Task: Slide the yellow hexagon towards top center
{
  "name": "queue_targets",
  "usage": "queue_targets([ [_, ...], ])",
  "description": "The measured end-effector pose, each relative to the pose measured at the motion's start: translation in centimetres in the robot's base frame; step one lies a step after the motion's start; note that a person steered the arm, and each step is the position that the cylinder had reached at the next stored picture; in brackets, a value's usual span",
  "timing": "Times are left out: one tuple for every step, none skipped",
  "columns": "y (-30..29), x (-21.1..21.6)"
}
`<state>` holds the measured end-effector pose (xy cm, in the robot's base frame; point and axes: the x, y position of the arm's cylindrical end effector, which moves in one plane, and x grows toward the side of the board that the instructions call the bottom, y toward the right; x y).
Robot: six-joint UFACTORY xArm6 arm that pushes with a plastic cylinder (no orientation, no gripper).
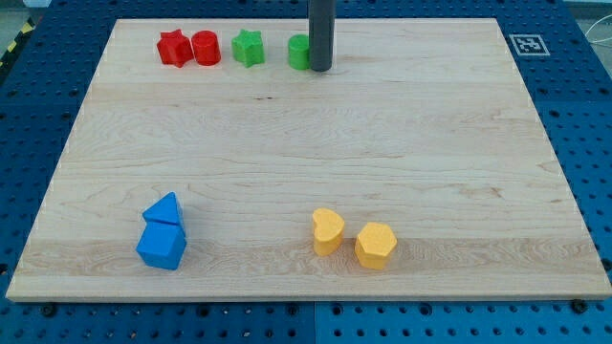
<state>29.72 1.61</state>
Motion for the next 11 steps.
queue_targets([
  [1.8,4.4],
  [1.6,8.5],
  [-0.4,12.5],
  [-2.4,16.7],
  [-2.8,20.6],
  [-3.6,24.9],
  [-4.8,29.0],
  [-2.5,31.7],
  [0.2,31.3],
  [3.0,30.4],
  [6.1,30.1],
])
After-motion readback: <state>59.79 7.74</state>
